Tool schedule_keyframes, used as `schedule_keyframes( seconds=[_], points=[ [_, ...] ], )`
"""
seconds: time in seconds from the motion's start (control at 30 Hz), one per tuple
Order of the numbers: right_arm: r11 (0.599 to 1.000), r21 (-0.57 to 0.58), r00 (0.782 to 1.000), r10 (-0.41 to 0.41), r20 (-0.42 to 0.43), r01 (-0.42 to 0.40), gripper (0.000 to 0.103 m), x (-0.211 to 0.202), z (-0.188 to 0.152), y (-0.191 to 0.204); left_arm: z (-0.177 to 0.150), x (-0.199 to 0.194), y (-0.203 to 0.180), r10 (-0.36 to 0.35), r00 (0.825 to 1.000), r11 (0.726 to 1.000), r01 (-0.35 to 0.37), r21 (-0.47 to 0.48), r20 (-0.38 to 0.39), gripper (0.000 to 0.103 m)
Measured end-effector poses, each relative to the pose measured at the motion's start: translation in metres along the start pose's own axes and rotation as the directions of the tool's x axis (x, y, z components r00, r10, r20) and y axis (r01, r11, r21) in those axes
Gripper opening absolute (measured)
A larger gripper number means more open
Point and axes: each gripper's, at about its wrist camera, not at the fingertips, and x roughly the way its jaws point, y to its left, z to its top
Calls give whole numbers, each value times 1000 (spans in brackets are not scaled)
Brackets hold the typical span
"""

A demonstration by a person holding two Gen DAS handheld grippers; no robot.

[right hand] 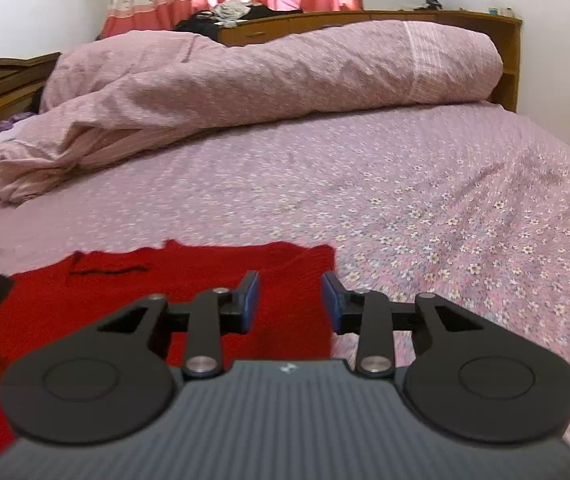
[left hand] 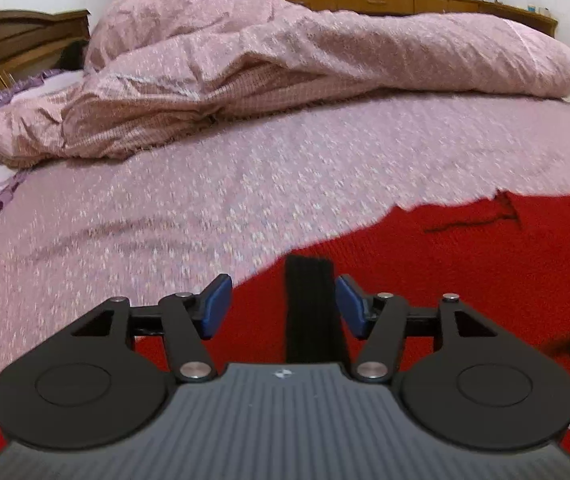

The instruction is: Fold small clothes

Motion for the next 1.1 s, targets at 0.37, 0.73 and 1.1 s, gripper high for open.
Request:
schedule_keyframes(
  seconds=[0.37, 0.73, 1.1],
  points=[
    [1000, 18, 989, 26, -143, -23, 38, -6, -40, 17, -33, 19, 5, 21, 994, 996, -30, -79, -109, 70],
    [997, 73, 993, 41, -114, -33, 54, -16, -41, 17, -38, -20, 32, 84, 987, 979, -108, -174, -140, 73],
    [991, 70, 992, 114, -53, -111, 67, -67, -48, 36, -74, -90, 84, 149, 980, 911, -189, -366, -133, 83]
  ],
)
